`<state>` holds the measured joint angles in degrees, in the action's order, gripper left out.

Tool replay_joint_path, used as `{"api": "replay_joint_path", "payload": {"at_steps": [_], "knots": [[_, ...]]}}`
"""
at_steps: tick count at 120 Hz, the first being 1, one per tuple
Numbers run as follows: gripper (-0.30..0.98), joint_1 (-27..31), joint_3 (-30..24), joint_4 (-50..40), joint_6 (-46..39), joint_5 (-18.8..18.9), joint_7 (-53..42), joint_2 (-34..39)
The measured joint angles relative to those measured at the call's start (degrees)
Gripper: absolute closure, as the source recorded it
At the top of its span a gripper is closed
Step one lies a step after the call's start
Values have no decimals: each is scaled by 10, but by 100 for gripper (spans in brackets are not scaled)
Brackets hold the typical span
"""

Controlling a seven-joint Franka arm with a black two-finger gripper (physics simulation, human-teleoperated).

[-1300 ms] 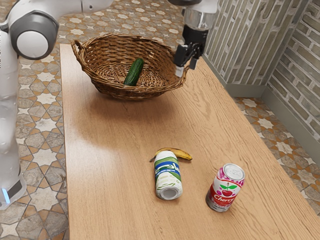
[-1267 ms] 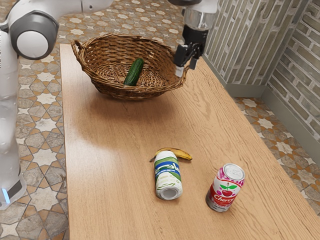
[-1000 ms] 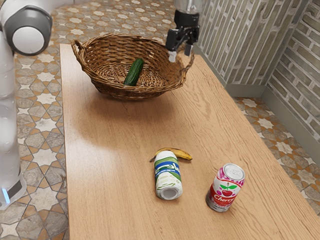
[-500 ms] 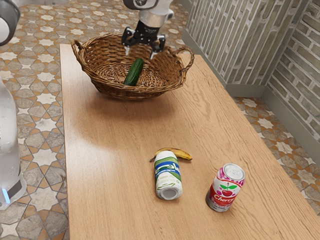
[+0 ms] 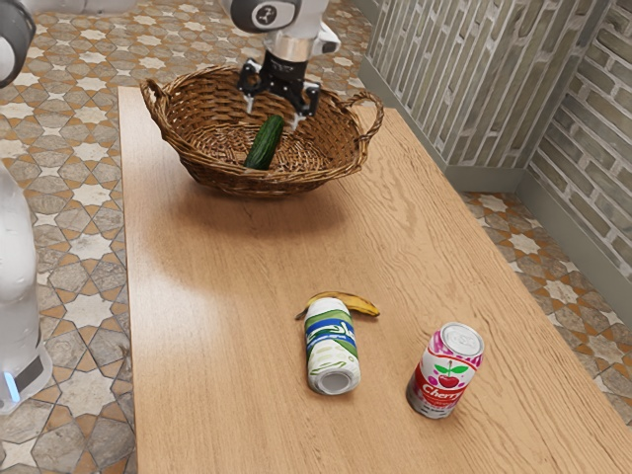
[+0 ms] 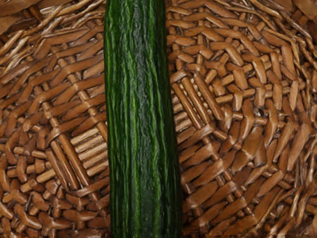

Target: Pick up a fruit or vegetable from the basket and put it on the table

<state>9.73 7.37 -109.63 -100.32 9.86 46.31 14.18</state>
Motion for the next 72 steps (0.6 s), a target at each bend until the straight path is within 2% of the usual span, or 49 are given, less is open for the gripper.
{"api": "replay_joint_path", "payload": {"at_steps": [14, 72], "knots": [[0, 16, 5, 0, -8, -42, -15, -3], [0, 48, 23, -8, -31, -52, -56, -31]]}}
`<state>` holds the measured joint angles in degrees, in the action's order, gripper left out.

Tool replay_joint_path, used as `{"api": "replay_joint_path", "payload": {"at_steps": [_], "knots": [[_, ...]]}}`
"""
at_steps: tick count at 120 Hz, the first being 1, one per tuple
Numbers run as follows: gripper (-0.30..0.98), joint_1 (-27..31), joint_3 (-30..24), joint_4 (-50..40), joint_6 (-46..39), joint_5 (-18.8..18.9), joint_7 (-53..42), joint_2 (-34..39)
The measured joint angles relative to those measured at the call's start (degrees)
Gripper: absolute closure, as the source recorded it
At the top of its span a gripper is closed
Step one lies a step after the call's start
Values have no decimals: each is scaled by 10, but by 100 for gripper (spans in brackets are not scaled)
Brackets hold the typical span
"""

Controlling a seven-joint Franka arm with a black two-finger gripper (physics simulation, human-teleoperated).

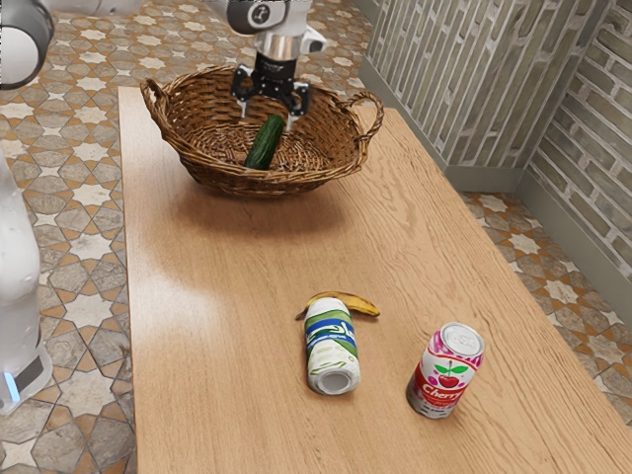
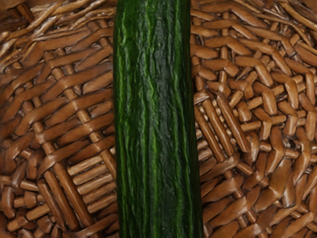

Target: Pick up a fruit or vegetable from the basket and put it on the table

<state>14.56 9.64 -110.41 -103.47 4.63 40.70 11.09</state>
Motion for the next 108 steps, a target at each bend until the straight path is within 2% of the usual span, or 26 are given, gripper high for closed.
{"api": "replay_joint_path", "payload": {"at_steps": [32, 54, 86, 108], "knots": [[1, 10, 1, 1, -23, -8, -13, -43], [8, 18, 2, -1, -36, -15, -19, -47], [12, 29, 2, -3, -43, -25, -26, -65], [22, 35, 3, -3, -45, -32, -28, -75]]}}
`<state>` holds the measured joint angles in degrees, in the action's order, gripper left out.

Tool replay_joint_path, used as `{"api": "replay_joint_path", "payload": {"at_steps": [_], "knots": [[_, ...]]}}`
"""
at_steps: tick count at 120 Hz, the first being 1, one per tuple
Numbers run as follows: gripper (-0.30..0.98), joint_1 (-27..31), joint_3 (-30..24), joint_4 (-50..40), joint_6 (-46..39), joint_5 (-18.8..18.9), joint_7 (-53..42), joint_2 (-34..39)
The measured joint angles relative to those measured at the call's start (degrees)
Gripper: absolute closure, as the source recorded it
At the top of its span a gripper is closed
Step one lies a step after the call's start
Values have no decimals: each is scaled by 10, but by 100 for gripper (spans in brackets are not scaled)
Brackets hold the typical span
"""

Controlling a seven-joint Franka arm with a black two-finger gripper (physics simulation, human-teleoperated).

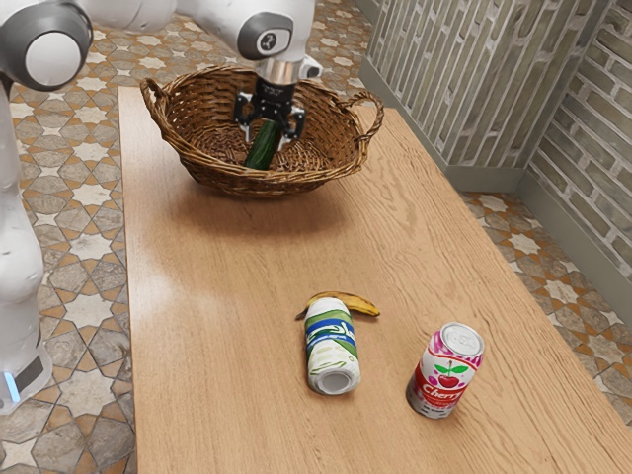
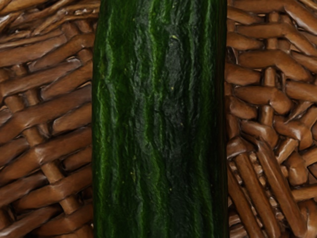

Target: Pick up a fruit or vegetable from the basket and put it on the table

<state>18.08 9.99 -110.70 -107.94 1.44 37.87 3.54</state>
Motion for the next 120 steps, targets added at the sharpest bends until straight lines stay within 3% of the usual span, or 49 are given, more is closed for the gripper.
{"api": "replay_joint_path", "payload": {"at_steps": [69, 102, 120], "knots": [[38, 5, 11, 2, -9, -25, -4, -27], [49, 5, 15, 3, -15, -19, 0, -18], [50, -22, 14, 11, -16, 0, 3, 27]]}}
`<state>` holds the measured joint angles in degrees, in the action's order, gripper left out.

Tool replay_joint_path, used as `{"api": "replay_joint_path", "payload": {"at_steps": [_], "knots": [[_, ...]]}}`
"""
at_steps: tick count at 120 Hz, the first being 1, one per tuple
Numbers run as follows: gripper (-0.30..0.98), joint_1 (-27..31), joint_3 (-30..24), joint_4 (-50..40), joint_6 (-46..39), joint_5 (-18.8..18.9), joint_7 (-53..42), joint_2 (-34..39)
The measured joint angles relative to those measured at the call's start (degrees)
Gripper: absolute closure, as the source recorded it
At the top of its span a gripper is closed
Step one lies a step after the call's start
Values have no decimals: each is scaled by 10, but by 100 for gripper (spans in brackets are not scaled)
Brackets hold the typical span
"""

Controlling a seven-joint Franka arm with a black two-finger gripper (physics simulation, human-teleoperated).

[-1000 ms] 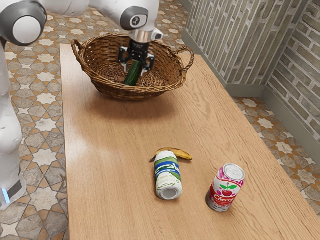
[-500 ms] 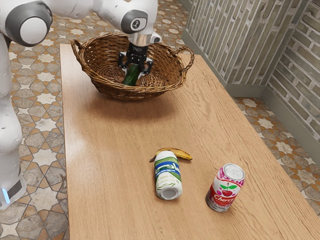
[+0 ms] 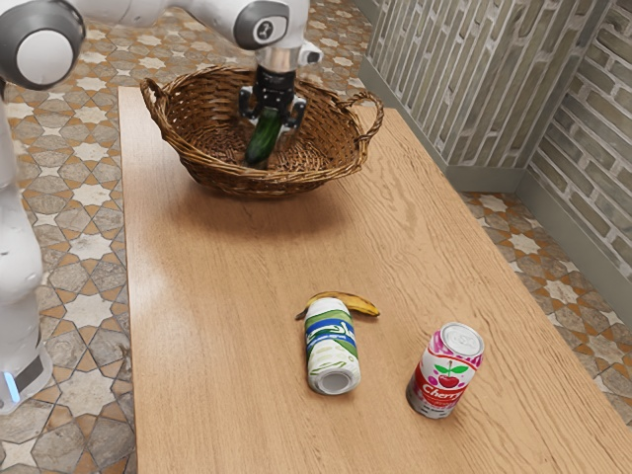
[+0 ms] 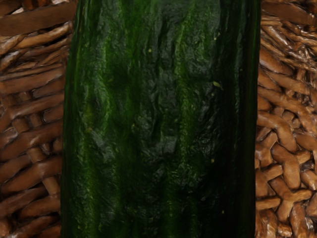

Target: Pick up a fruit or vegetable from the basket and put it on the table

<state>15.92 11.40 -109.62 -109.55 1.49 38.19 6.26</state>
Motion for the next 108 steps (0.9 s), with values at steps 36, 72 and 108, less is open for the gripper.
{"api": "replay_joint_path", "payload": {"at_steps": [36, 72, 108], "knots": [[50, -75, -201, 81, -1, 111, 17, 102], [26, -102, -223, 191, -35, 127, 26, -69], [3, -124, -162, 182, -3, 71, 173, -37]]}}
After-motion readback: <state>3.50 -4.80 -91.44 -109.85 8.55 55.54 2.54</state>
